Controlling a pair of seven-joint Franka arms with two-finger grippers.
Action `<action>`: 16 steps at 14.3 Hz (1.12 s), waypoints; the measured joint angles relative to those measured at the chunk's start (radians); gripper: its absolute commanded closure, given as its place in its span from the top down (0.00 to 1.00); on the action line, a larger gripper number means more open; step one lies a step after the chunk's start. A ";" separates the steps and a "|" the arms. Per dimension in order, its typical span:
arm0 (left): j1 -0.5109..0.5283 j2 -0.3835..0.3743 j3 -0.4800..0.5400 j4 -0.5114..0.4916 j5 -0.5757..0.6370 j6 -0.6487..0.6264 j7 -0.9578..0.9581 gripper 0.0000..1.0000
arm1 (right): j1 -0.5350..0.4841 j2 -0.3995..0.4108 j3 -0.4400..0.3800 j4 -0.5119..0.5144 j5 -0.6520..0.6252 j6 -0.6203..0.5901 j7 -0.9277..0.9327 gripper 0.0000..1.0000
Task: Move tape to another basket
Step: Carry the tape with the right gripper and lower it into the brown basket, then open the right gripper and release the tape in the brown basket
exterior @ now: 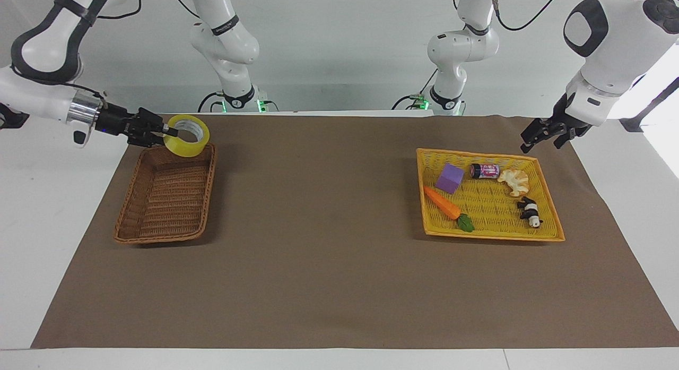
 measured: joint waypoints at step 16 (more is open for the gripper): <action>0.010 0.000 -0.024 0.012 0.000 -0.042 0.100 1.00 | -0.029 0.325 0.020 0.233 0.004 0.069 -0.092 0.00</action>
